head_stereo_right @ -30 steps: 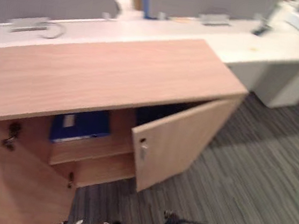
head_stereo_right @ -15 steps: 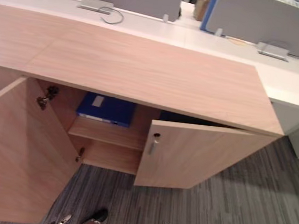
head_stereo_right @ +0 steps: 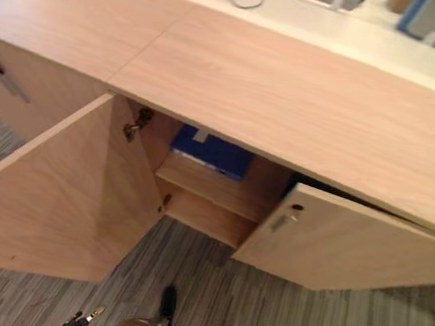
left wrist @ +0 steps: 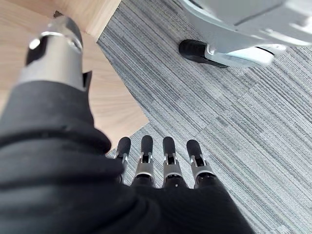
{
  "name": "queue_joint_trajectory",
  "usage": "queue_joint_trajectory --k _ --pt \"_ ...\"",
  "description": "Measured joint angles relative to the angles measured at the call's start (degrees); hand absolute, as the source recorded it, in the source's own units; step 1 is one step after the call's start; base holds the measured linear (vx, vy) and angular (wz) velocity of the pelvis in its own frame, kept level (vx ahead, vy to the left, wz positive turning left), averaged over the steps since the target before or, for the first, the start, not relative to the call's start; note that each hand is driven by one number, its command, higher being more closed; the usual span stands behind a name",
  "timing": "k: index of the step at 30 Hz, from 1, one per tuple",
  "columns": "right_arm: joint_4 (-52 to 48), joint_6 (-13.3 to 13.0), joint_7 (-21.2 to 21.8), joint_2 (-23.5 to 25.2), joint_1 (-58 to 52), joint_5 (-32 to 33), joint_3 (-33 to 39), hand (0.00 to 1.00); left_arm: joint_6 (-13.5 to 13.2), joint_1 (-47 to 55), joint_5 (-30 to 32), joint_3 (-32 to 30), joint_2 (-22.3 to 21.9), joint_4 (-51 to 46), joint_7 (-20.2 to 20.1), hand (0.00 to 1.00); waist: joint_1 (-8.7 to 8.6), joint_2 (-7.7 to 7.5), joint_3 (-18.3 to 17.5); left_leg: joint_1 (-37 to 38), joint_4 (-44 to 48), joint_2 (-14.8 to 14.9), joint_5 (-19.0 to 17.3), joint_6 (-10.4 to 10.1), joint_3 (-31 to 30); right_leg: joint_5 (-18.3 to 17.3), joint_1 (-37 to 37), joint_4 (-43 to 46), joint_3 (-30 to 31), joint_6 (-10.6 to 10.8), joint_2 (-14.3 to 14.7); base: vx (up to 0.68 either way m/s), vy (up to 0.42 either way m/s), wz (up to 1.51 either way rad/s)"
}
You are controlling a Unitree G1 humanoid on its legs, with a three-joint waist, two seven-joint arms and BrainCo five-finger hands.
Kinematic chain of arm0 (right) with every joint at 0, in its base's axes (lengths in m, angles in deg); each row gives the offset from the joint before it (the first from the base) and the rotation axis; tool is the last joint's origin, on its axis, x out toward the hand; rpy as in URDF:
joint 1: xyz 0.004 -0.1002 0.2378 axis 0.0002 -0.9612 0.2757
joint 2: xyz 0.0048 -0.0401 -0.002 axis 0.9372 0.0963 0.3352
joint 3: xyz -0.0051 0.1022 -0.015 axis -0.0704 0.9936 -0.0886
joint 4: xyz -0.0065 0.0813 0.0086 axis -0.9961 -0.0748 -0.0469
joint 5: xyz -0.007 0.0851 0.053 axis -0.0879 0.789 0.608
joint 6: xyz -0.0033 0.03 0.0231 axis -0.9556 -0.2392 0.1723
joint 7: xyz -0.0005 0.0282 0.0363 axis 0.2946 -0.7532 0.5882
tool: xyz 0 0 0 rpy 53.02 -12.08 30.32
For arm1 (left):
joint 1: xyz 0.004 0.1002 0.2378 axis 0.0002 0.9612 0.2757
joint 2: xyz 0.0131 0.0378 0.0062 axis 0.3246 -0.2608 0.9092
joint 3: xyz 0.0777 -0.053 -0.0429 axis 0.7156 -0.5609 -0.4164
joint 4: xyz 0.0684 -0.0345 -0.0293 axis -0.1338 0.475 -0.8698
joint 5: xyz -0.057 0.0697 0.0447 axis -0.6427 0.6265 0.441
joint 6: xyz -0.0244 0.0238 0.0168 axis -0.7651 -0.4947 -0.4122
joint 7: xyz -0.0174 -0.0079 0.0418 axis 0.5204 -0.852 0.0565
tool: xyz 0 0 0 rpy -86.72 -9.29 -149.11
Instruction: Walk over to the cabinet, pick up the folder, carry it to the office cabinet, place the folder inside the office cabinet, then close the office cabinet door
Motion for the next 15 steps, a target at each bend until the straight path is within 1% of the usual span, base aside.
queue_joint_trajectory --k 1,3,7,9,10,11,12,13,14,15 --pt "-0.13 -0.04 0.01 0.38 0.09 -0.09 -0.01 0.0 0.0 0.41 0.3 -0.09 -0.01 -0.02 0.0 0.0 0.13 0.03 0.08 1.17 0.0 0.04 -0.02 -0.01 -1.14 0.67 1.32 0.65 -0.19 -0.96 0.24 0.11 -0.006 0.62" --pt "-1.03 -0.09 0.03 1.02 0.32 -0.1 -0.07 0.0 -0.03 1.29 1.04 -0.06 -0.17 -0.28 -0.09 0.0 0.24 0.24 0.04 2.42 -0.01 0.42 -0.07 -0.09 -2.31 1.68 2.7 1.84 -1.22 -1.82 0.71 0.09 -0.035 0.39" --pt "-2.1 -0.29 0.01 1.25 1.25 -0.15 -0.11 0.0 -0.3 1.91 1.93 -0.24 -0.25 0.05 -0.74 0.0 0.26 0.75 0.03 2.58 -0.05 0.02 -0.07 -0.19 -5.0 2.14 3.63 3.33 -2.88 -1.56 0.7 0.04 -0.049 0.37" --pt "-2.11 -0.3 -0.01 0.65 1.16 -0.3 -0.2 0.0 -0.39 1.9 2.58 -0.39 -0.83 0.4 -1.18 0.0 0.01 2.22 0.22 3.09 -0.06 -1.01 -0.07 -0.19 -8.33 2.17 4.01 8.24 -6.08 -1.51 -1.02 0.04 -0.022 0.69" --pt "-2.19 -0.3 -0.01 0.32 0.47 -0.3 -0.25 0.0 -0.44 1.9 3.46 -0.32 -1.11 0.7 -1.24 0.0 -0.3 3.05 0.35 3.6 -0.04 -1.52 -0.23 -0.28 -10.42 2.17 3.95 12.32 -6.3 -1.52 -2.59 0.05 -0.007 1.03" --pt "-2.97 -0.29 -0.01 -0.27 -0.79 -0.31 -0.35 0.0 -0.42 1.8 4.23 -0.03 -1.28 1.33 -1.25 0.0 -0.94 3.85 0.1 4.32 -0.01 -2.44 -0.33 0.04 -12.99 1.74 2.68 19.38 -3.98 -2.21 -5.24 0.07 0.0 1.14" --pt "-5.03 -0.42 0.0 -0.22 -1.88 -0.29 -0.9 0.0 -0.34 1.84 5.34 0.23 -1.14 2.22 -1.12 0.0 -1.24 4.31 0.12 4.63 0.02 -3.12 -0.5 0.15 -14.4 -0.52 0.53 23.9 1.91 -4.02 -6.37 0.04 -0.011 0.93" --pt "-5.81 -0.48 0.01 -0.18 -2.09 -0.3 -1.45 0.0 -0.34 1.87 5.66 0.32 -1.05 2.62 -1.08 0.0 -1.24 4.31 0.11 4.67 0.04 -3.23 -0.62 0.1 -14.76 -2.01 -0.77 24.3 5.52 -3.8 -5.95 0.02 -0.043 0.6" --pt "-6.41 -0.54 0.14 -0.2 -2.06 -0.28 -2.47 0.0 -0.35 1.97 5.6 -0.09 -1.12 3.25 -0.78 0.0 -0.86 4.1 0.0 4.61 0.02 -3.28 -0.55 -0.04 -15.39 -4.68 -3.1 22.5 13.44 -1.0 -3.99 -0.04 -0.097 0.4" --pt "-6.24 -0.56 0.16 -0.2 -2.07 -0.28 -2.54 0.0 -0.36 1.94 5.55 -0.59 -1.14 3.65 -0.73 0.0 -1.02 3.98 -0.14 4.63 0.01 -3.27 -0.47 -0.14 -16.24 -5.46 -3.33 19.85 14.94 0.14 -3.24 -0.05 -0.118 0.39"
